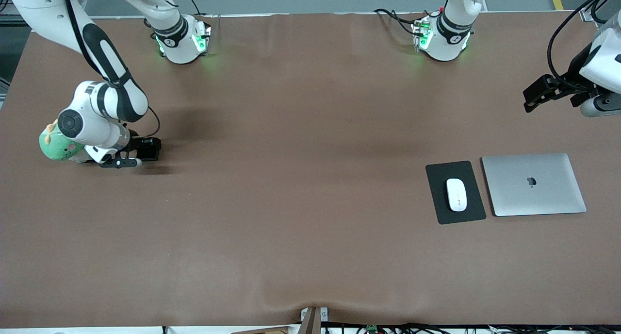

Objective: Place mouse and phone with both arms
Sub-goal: 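Carry the phone with the right gripper toward the green plush toy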

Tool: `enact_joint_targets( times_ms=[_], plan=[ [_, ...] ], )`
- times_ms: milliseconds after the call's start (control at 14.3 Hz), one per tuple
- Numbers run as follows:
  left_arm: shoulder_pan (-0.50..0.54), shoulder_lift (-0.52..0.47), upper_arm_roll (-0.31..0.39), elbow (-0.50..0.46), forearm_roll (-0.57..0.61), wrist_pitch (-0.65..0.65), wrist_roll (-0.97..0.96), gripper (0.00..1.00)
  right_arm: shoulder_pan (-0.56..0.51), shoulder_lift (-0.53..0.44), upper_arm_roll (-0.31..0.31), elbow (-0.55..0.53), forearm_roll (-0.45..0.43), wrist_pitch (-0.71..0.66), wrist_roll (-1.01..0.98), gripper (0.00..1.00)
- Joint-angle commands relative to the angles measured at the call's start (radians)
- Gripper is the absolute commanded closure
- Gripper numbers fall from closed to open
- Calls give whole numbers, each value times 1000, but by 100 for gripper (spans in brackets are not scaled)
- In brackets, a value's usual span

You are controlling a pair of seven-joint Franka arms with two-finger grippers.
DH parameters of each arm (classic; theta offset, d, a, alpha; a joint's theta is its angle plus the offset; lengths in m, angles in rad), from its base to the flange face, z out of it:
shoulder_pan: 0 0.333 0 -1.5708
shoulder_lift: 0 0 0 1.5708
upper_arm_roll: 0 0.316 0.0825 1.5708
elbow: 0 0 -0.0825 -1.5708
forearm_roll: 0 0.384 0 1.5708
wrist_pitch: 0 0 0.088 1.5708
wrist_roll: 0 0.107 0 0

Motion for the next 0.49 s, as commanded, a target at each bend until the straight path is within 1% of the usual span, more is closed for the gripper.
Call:
enact_joint_targets(
  times_ms=[0, 70, 279, 419],
  plan=[
    [15, -26, -9, -14, -21, 3, 6, 0, -13, 7, 4, -3, -14, 10, 1, 46],
    [15, -24, -9, -14, -21, 3, 6, 0, -21, 14, 4, 3, -12, 9, 3, 0],
    [17, -24, -8, -3, -22, 4, 6, 0, -16, 8, 7, 47, -12, -33, 9, 0],
    [14, -20, -9, -3, -21, 4, 6, 0, -12, 13, 10, 170, -1, -176, 9, 0]
  ],
)
